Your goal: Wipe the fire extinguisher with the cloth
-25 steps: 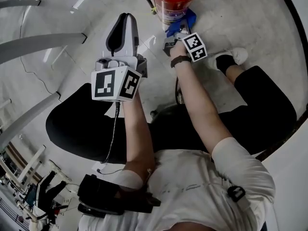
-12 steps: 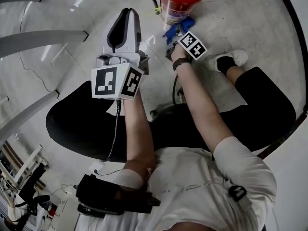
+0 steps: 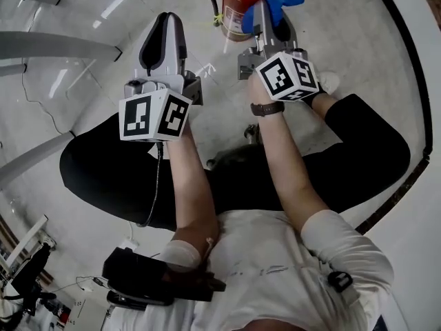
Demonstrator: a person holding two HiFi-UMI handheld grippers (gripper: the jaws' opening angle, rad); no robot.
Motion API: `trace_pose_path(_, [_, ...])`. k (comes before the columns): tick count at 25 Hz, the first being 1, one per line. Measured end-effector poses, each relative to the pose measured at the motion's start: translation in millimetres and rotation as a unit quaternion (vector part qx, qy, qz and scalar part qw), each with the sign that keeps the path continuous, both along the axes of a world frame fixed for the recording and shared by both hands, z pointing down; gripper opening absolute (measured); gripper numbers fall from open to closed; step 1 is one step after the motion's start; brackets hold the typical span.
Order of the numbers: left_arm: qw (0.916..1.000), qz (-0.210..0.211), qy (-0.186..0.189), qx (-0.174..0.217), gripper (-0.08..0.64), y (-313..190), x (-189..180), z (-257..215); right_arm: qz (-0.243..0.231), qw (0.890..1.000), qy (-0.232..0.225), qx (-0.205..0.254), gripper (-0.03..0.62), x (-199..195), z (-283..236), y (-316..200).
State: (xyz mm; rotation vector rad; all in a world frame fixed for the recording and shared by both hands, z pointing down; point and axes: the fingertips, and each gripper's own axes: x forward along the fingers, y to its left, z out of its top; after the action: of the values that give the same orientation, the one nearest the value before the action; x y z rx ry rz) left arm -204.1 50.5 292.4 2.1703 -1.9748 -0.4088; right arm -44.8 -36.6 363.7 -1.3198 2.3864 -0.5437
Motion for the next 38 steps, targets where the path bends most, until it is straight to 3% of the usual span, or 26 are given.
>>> trace_pose_path(3, [0.9999,-0.011,0.004,0.011,0.041,6,-8,-6,-0.06,0.996,0.034,0.054,0.061,-36,-29,5])
trace_pose_path(5, [0.9998,-0.014,0.001,0.011,0.041,7,-11,-5,-0.085,0.993,0.058,0.055,0.061,-57,-20,1])
trace_pose_path(8, [0.9999,-0.015,-0.001,0.003,0.041,8,-12,-2,-0.083,0.991,0.094,0.047,0.058,-64,15,6])
trace_pose_path(11, [0.9998,-0.018,0.004,-0.003,0.041,6,-16,0,-0.053,0.991,0.102,-0.07,0.06,-45,106,10])
trace_pose_path(13, [0.9998,-0.018,0.006,-0.011,0.041,4,-18,7,-0.044,0.981,0.115,-0.152,0.06,-32,180,8])
trace_pose_path(19, [0.9993,-0.015,0.005,-0.033,0.041,-10,-19,31,-0.107,0.931,0.234,-0.258,0.06,-33,324,6])
trace_pose_path(21, [0.999,-0.015,0.007,-0.042,0.041,-15,-19,39,-0.128,0.907,0.27,-0.298,0.06,-35,363,8])
trace_pose_path(23, [0.9988,-0.012,0.007,-0.047,0.041,-19,-18,46,-0.14,0.874,0.301,-0.354,0.06,-31,402,9])
trace_pose_path(25, [0.9987,-0.007,0.007,-0.05,0.041,-20,-15,49,-0.147,0.848,0.322,-0.394,0.06,-22,425,9])
trace_pose_path(28, [0.9987,-0.003,0.003,-0.051,0.041,-17,-16,48,-0.163,0.828,0.354,-0.404,0.06,-25,423,14])
trace_pose_path(30, [0.9989,-0.003,0.0,-0.046,0.041,-13,-17,42,-0.179,0.832,0.355,-0.386,0.061,-29,406,22])
trace_pose_path(34, [0.9997,-0.003,0.004,-0.023,0.041,-7,-19,22,-0.195,0.888,0.352,-0.223,0.063,-45,310,23])
trace_pose_path(38, [0.9998,-0.002,-0.002,-0.022,0.041,4,-16,12,-0.14,0.933,0.324,-0.068,0.063,-51,172,18])
